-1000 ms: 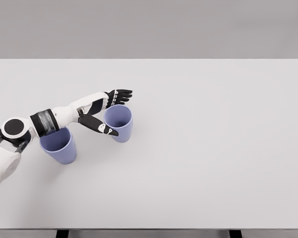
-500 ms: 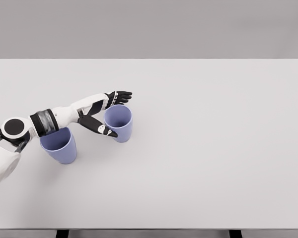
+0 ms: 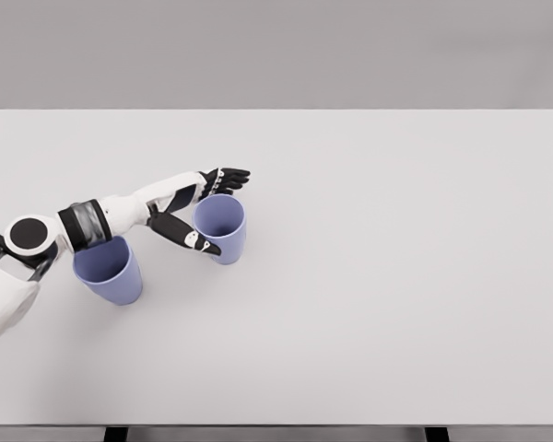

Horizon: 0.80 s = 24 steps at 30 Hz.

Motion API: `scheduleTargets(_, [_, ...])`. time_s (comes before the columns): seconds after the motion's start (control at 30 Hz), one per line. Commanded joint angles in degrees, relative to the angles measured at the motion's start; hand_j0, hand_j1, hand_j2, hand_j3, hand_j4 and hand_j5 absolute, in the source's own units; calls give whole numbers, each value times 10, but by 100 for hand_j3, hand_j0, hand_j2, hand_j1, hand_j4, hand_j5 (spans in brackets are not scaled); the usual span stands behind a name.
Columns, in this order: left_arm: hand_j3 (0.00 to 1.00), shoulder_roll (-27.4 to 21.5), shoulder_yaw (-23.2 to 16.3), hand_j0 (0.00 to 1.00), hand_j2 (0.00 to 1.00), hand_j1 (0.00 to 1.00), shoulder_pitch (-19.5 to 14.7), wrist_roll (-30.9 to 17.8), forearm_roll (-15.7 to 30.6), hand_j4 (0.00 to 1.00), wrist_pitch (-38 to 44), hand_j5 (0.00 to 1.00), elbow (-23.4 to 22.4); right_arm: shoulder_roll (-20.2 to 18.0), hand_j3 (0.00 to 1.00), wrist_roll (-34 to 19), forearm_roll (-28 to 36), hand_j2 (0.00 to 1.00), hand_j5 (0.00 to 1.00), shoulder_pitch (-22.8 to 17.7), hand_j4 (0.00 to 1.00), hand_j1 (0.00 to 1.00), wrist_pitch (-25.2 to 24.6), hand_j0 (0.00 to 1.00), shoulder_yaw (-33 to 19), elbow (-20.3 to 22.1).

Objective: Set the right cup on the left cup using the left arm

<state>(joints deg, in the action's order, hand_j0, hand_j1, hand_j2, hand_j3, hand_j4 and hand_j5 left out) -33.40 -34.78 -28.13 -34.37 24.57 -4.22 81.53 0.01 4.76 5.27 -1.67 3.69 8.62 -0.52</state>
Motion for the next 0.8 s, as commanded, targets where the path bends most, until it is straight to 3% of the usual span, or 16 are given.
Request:
scheduleTargets(0.0, [100, -3, 1, 100, 100, 100, 0, 0, 8, 100, 0, 100, 5, 0, 100, 0, 0, 100, 100, 0, 100, 100, 0, 100, 0, 0])
scheduleTargets(0.47, [100, -30, -11, 100, 100, 100, -1, 0, 14, 100, 1, 100, 27, 0, 100, 0, 0, 100, 100, 0, 100, 100, 0, 100, 0, 0])
scheduleTargets(0.77, [100, -39, -22, 100, 100, 100, -14, -1, 14, 100, 50, 100, 44, 0, 100, 0, 0, 100, 100, 0, 100, 100, 0, 100, 0, 0])
